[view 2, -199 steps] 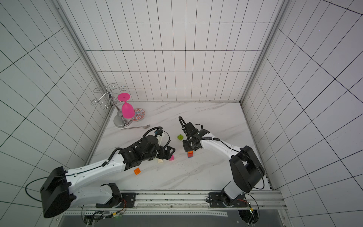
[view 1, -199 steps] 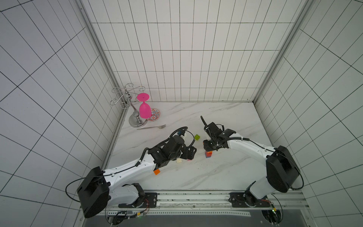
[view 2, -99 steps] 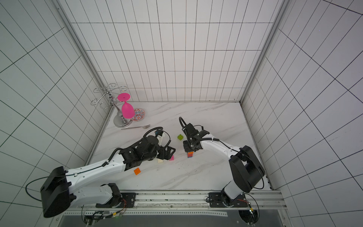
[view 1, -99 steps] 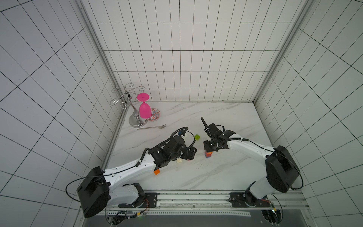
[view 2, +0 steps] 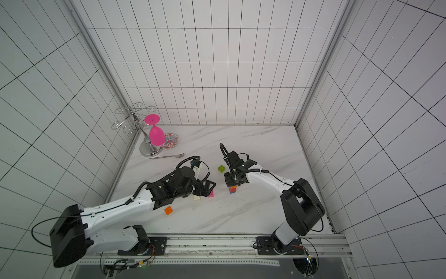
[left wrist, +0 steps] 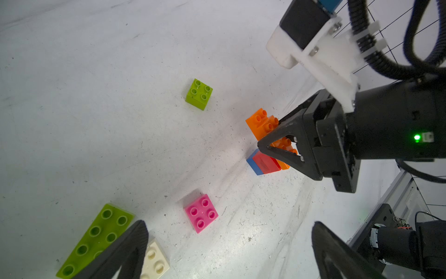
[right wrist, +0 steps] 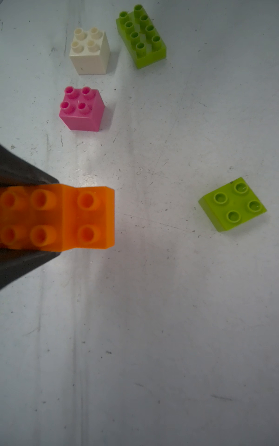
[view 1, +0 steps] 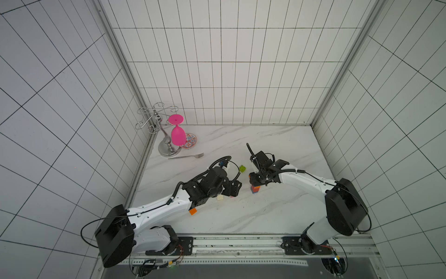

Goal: Assemble the letter r with lego
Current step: Assemble the lego brick with the lego brick.

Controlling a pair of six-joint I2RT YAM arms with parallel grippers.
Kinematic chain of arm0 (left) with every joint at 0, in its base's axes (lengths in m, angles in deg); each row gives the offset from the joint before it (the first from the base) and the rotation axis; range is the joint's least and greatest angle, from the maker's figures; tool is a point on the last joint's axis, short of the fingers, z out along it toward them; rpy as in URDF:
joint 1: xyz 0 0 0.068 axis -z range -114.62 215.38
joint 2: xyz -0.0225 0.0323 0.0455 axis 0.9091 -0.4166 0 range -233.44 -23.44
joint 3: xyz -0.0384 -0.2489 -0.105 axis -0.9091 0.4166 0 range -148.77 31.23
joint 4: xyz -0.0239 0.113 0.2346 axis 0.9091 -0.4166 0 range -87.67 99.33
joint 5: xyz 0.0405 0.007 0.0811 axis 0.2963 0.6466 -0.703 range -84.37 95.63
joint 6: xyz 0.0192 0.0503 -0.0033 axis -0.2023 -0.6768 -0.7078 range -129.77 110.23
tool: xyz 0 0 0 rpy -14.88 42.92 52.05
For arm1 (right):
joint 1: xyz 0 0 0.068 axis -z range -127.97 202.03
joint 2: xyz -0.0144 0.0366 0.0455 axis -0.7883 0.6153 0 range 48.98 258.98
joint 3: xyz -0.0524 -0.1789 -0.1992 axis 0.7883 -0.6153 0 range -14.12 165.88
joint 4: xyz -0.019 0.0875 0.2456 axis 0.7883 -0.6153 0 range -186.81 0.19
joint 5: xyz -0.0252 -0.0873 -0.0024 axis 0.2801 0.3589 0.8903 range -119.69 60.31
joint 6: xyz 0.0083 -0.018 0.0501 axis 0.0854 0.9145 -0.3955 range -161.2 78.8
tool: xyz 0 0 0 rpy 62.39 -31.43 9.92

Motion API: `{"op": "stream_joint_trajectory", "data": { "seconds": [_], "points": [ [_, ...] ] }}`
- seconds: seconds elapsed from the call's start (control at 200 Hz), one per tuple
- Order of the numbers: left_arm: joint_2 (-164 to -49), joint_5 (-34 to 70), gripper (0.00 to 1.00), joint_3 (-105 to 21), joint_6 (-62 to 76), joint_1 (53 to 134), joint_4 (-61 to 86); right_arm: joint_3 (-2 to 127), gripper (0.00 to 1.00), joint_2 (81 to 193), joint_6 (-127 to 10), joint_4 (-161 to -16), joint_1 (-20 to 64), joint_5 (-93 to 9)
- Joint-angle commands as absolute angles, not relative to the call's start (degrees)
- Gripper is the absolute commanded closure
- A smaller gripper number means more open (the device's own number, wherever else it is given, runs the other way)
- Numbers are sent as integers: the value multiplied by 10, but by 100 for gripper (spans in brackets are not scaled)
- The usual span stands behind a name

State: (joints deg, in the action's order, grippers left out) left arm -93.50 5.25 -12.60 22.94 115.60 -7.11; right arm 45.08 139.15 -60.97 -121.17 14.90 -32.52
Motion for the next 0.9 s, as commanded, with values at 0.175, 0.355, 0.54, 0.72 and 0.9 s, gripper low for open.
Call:
{"op": "stream_joint_trajectory", "data": {
  "seconds": [0.175,0.355,0.54,0.72,0.9],
  "points": [
    [-925,35,4,-114,225,1158,-56,435,100,1408,-568,-1223,130,-312],
    [-907,16,5,-108,225,1158,-59,436,100,1421,-561,-1226,110,-294],
    [-900,9,5,-105,225,1158,-64,436,100,1433,-561,-1228,107,-295],
    [-890,-12,5,-105,224,1157,-73,448,100,1457,-566,-1253,107,-299],
    [-873,-30,5,-98,217,1155,-69,452,100,1479,-572,-1273,107,-306]
  ]
}}
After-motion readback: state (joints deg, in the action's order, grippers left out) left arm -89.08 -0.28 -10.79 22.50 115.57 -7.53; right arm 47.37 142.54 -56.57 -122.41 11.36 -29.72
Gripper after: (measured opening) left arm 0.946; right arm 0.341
